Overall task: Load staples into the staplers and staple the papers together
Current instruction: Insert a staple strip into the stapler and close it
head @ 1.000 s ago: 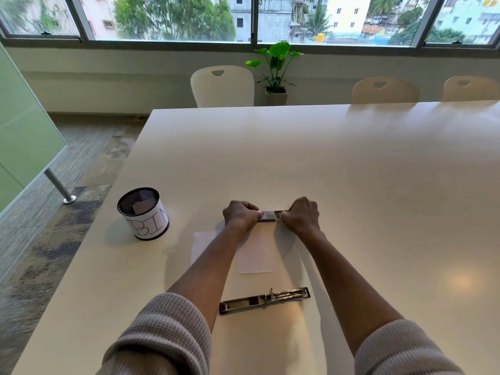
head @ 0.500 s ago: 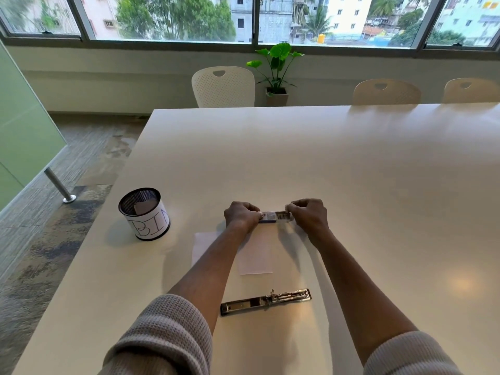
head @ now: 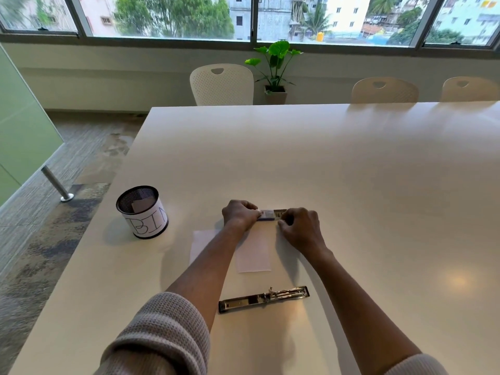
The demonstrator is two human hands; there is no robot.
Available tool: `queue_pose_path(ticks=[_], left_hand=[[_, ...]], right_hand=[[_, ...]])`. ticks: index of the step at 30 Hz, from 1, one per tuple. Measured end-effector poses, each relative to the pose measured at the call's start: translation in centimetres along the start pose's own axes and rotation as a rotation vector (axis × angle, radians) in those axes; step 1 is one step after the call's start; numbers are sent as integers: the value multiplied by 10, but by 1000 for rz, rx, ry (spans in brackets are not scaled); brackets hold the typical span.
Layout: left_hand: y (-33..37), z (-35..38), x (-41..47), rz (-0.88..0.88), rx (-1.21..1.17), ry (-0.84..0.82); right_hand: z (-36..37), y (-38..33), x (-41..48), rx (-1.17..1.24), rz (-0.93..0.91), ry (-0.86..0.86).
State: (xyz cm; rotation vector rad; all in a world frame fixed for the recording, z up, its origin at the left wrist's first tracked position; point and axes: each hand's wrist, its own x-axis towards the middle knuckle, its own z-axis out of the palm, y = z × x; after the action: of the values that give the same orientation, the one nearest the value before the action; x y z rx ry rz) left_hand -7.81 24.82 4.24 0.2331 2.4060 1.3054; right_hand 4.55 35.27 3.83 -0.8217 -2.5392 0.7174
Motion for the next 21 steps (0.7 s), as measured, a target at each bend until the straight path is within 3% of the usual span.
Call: queue_pose_path(ticks=[4, 10, 15, 21], left_hand=[[0, -1, -1, -5, -24, 1], [-3, -5, -2, 2, -54, -18], [-5, -7, -2, 6, -40, -40], [-7, -7, -2, 20, -40, -45]], right_hand=[[4, 1, 0, -9, 15, 4], [-12, 13, 16, 177, 230, 127], [-13, 17, 24, 202, 263, -32], [-9, 11, 28, 327, 371, -22]])
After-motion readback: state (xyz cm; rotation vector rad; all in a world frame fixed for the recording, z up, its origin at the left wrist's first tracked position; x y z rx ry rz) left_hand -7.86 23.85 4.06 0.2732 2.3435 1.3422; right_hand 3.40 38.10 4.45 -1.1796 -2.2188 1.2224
